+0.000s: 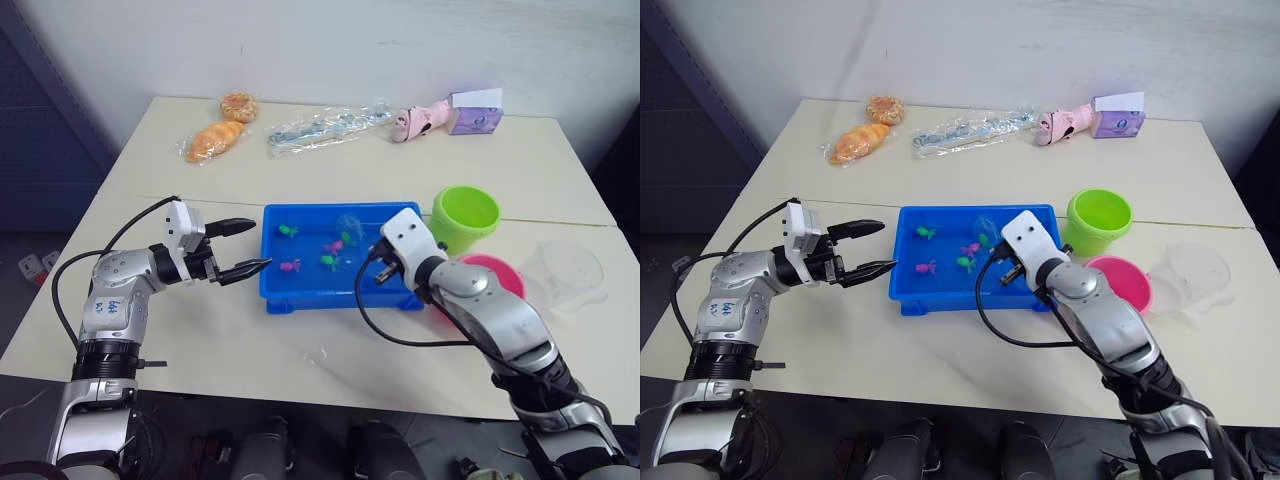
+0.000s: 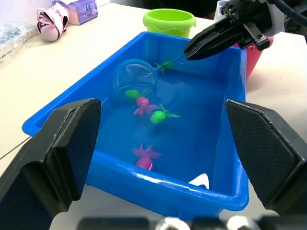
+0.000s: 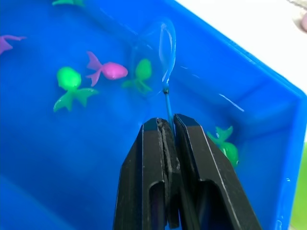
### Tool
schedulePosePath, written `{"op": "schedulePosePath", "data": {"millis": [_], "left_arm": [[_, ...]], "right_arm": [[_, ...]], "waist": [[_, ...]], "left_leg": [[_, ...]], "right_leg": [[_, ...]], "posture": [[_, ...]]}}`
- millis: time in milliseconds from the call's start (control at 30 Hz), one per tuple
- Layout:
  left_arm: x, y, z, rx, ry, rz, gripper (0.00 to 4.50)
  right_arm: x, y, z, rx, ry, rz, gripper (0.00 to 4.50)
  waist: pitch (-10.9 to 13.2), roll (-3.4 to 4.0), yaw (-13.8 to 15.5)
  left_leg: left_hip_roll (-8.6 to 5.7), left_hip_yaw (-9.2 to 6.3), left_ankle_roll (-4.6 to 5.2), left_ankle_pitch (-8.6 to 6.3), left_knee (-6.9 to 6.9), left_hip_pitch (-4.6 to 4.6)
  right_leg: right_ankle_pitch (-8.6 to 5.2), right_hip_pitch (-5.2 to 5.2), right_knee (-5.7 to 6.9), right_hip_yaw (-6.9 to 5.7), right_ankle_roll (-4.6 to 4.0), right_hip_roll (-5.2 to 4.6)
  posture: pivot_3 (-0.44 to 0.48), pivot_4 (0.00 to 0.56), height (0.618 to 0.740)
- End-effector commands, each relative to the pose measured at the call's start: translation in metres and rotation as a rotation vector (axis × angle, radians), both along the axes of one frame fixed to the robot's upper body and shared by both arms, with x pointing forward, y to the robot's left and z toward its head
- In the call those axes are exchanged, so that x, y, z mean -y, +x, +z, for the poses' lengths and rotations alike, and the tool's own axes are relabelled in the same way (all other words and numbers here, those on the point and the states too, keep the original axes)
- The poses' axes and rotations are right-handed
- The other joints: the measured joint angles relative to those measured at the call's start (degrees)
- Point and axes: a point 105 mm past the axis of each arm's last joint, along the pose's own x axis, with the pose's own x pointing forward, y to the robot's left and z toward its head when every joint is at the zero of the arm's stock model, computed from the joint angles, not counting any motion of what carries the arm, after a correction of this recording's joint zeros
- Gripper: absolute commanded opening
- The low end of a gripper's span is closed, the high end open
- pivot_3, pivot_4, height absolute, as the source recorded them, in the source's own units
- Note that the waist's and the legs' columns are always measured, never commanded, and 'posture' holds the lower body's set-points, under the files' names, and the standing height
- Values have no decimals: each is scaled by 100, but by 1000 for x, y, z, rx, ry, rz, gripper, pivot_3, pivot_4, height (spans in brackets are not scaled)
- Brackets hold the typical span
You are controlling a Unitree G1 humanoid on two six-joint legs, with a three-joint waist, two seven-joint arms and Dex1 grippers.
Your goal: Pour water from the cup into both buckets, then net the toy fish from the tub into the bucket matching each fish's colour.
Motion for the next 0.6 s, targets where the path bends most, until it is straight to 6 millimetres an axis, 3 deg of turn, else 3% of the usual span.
{"op": "schedulePosePath", "data": {"millis": [33,233,600], "left_arm": [[1,-3,9,38,-1,-10,4461],[1,-3,8,34,1,-9,4461],[1,-3,6,31,-1,-8,4461]], "right_arm": [[-4,0,9,32,4,22,0],[-13,-6,7,-84,150,32,0],[-16,-10,7,-187,259,7,0]], "waist": [[0,0,-9],[0,0,-63],[0,0,-75]], "left_leg": [[0,0,0,0,0,0],[0,-2,-1,1,-3,0],[0,-1,-2,0,-10,1]], "right_leg": [[0,0,0,0,0,0],[0,0,1,-1,0,0],[0,-3,-1,1,0,0]], "posture": [[0,150,740],[0,150,740],[0,150,740]]}}
